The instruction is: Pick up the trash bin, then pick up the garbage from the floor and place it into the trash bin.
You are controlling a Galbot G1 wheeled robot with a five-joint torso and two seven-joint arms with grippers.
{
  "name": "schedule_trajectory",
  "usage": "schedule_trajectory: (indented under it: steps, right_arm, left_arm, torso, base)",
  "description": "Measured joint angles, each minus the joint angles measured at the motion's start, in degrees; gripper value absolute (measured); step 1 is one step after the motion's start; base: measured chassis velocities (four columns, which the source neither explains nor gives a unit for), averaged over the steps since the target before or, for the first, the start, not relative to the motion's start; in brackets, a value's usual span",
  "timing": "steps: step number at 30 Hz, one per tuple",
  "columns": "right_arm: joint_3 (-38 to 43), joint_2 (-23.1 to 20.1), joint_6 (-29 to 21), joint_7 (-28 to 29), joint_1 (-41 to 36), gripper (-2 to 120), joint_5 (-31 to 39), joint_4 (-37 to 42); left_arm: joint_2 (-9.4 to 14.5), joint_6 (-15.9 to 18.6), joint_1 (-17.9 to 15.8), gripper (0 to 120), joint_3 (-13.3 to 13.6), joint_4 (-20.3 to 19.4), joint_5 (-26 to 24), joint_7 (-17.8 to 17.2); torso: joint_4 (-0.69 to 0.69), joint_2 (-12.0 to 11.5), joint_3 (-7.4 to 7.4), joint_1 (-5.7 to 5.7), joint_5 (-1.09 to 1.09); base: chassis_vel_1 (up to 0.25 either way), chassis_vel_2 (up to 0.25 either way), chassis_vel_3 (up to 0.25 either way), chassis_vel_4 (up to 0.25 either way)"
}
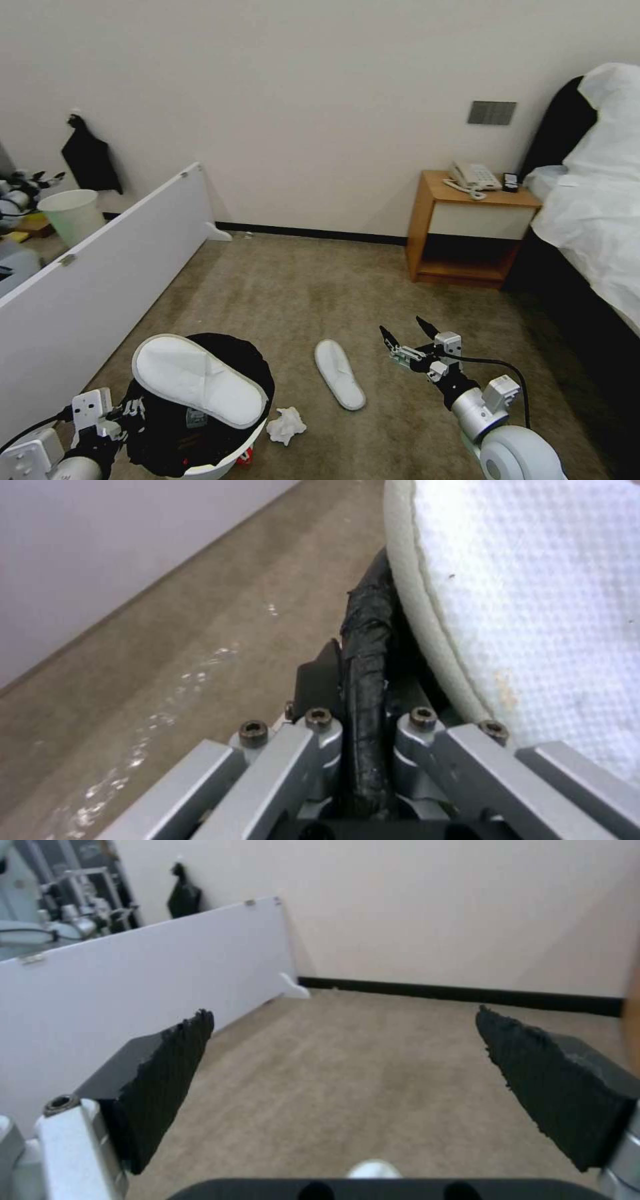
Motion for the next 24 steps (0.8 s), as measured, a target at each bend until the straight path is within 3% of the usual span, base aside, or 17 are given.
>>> schedule_trajectory:
  steps: [24]
  right_arm:
    - [-0.2,0.3,0.3,0.1,-0.7,100,-0.9,-0.2]
  left_arm:
    - [0.1,0.0,-0.1,4,0.0,-0.1,-0.3,0.0]
  torso:
    - [0.00,0.0,0.00,0.00,0.00]
  base:
    - [0.075,0.076,0.077,0.077]
